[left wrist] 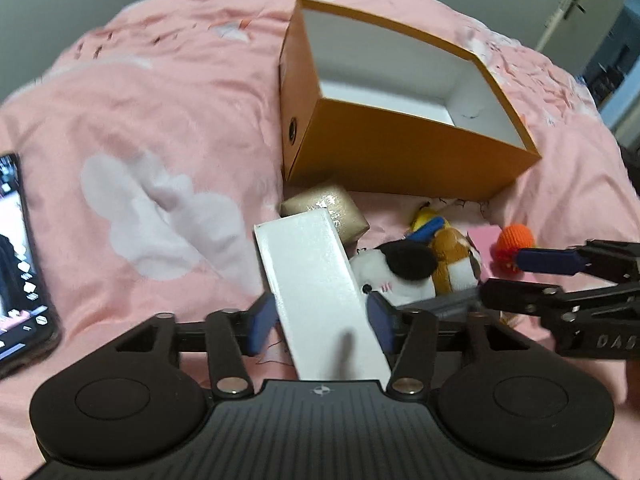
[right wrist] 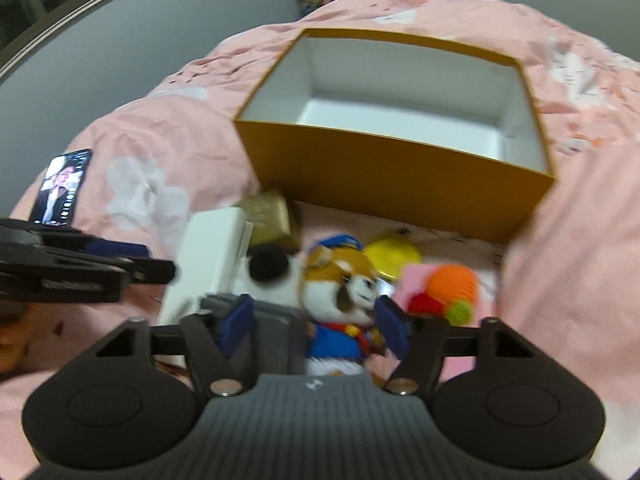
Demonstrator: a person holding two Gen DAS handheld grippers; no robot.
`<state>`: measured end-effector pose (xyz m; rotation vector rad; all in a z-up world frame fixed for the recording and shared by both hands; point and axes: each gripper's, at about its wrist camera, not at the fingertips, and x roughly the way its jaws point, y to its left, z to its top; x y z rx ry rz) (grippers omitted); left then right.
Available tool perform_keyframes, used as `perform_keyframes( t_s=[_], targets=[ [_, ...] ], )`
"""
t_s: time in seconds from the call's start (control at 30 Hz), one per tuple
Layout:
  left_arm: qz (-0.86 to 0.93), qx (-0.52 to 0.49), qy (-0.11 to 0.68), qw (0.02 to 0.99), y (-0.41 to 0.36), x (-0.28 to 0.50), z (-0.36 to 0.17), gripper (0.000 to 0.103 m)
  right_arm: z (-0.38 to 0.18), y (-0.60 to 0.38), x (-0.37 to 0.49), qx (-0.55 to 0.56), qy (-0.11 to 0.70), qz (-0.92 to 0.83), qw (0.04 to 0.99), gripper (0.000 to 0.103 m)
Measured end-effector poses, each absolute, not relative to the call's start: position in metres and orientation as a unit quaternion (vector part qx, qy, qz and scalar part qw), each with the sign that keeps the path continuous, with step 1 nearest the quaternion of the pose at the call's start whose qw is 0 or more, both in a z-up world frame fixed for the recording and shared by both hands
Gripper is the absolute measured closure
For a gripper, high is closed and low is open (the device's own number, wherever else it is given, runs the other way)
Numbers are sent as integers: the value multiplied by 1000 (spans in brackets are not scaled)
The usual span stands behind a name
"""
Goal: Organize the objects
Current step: 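Lift the white box with the left gripper while the right gripper grasps the gold box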
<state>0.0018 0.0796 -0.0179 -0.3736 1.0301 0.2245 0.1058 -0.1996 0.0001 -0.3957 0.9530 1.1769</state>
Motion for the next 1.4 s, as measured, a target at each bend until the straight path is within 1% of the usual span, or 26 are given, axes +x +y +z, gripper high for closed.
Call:
perform_keyframes(
  t_s=[0.03, 0.23, 0.3, 0.33, 0.47, 0.5, 0.63, 0.73, 0.83, 0.97, 1.07, 1.2, 1.37, 1.4],
  targets=[
    [111, -185, 492, 844, 82, 4, -21, 36, 1, -193, 106, -181, 427, 535, 707, 42],
    [119, -238, 523, 810, 99, 13, -43, 34, -1, -164, 112, -191, 426, 548, 694, 42],
    [113, -256, 531, 800, 102, 15, -51, 29, -4, -159, 115, -195, 428, 550, 689, 42],
    [110, -263, 531, 798, 104, 16, -54, 29, -6, -157, 116, -198, 430, 551, 687, 42],
    [96, -285, 540, 786, 109, 21, -64, 29, -12, -147, 123, -207, 434, 552, 681, 42],
    [93, -289, 542, 784, 109, 22, -68, 32, -14, -144, 124, -208, 436, 553, 679, 42],
    [90, -305, 535, 783, 112, 23, -71, 33, -20, -133, 129, -216, 442, 554, 672, 42],
    [96, -298, 525, 791, 110, 20, -63, 33, -23, -126, 134, -219, 447, 553, 668, 42],
    [109, -270, 512, 808, 109, 20, -48, 34, -26, -117, 138, -220, 454, 557, 660, 42],
    [158, -205, 495, 830, 112, 22, -29, 33, -32, -103, 143, -215, 468, 562, 648, 42],
    [187, -167, 494, 833, 117, 29, -25, 33, -40, -90, 145, -212, 479, 564, 638, 42],
    [178, -186, 510, 821, 128, 36, -35, 33, -53, -75, 148, -209, 495, 560, 630, 42],
    [165, -202, 511, 819, 134, 31, -37, 31, -69, -57, 151, -213, 515, 556, 617, 41],
    [162, -204, 511, 819, 135, 29, -37, 30, -73, -54, 152, -215, 520, 555, 613, 40]
  ],
)
